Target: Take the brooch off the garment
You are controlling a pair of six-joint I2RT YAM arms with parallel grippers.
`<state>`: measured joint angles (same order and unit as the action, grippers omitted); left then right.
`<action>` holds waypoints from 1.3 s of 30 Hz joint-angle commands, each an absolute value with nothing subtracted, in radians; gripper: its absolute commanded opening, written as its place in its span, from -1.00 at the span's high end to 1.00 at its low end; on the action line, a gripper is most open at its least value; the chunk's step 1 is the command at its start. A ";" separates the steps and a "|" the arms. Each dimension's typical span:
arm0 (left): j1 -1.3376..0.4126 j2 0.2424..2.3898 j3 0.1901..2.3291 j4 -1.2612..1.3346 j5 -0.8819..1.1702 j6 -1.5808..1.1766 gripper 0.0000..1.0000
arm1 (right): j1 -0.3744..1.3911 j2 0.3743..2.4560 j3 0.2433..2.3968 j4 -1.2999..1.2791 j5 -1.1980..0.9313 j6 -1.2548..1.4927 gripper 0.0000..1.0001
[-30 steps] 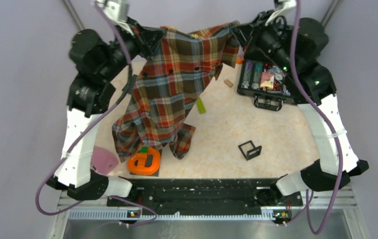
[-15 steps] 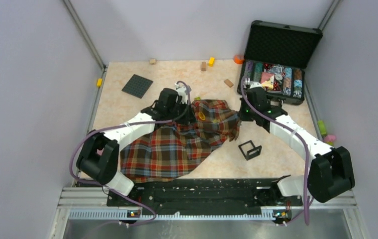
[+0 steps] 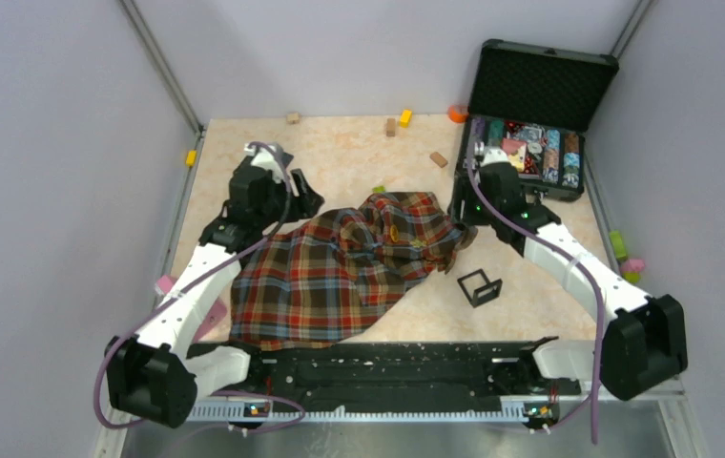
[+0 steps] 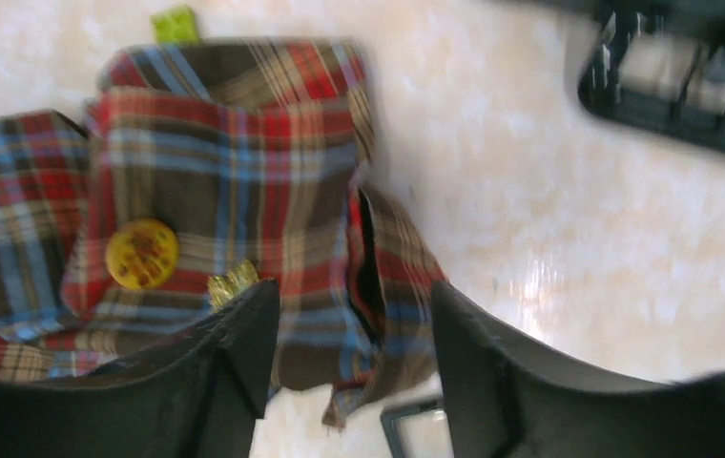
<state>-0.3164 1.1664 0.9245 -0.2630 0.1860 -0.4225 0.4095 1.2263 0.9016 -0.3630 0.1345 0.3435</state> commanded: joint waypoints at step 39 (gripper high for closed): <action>-0.193 1.110 1.001 -0.249 -0.037 -0.367 1.00 | 0.548 1.844 1.822 -0.346 -0.003 0.270 1.00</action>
<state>-0.1978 1.2045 0.9447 -0.2737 0.1272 -0.4122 0.5533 1.9858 1.7042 -0.3687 -0.0513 0.3145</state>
